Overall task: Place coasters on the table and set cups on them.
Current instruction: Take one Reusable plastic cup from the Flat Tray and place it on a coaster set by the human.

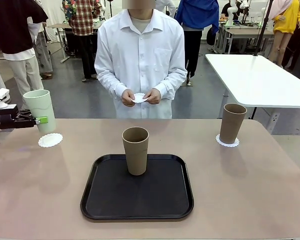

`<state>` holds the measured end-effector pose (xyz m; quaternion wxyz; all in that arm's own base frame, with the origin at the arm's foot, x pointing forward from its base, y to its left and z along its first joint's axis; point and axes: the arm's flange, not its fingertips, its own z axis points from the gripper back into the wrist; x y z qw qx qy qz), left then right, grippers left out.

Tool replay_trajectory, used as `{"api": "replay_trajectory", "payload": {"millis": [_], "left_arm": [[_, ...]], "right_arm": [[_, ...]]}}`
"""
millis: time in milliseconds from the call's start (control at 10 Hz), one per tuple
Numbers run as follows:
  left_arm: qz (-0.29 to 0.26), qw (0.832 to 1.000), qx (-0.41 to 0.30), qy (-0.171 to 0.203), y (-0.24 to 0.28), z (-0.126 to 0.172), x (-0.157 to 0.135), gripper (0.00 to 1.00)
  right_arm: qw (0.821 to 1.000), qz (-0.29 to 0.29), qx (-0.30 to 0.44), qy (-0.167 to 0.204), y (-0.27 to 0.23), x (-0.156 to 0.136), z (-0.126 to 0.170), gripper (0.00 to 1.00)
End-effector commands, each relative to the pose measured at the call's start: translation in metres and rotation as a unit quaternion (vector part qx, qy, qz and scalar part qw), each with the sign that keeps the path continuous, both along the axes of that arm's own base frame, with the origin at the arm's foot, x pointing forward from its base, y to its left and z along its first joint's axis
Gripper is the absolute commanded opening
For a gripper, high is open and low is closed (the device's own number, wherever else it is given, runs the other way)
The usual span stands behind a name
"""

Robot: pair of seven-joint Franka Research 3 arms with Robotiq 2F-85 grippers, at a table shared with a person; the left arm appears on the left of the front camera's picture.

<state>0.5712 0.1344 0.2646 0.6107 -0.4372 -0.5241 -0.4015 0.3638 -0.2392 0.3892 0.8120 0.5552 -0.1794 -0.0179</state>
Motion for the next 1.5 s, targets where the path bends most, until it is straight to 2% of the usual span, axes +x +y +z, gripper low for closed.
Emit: {"api": "replay_trajectory", "payload": {"millis": [0,300,1400], "left_arm": [[-0.025,1.000,0.000,-0.015,0.009,-0.005,0.004,0.85],[-0.044,0.999,0.000,-0.027,0.012,-0.018,0.001,0.85],[-0.058,0.998,-0.003,-0.014,0.011,-0.047,0.016,0.85]], "right_arm": [[1.000,-0.005,0.002,-0.003,0.001,0.002,0.000,1.00],[1.000,-0.005,0.002,-0.003,0.001,0.002,0.000,1.00],[1.000,-0.005,0.002,-0.003,0.001,0.002,0.000,1.00]]}}
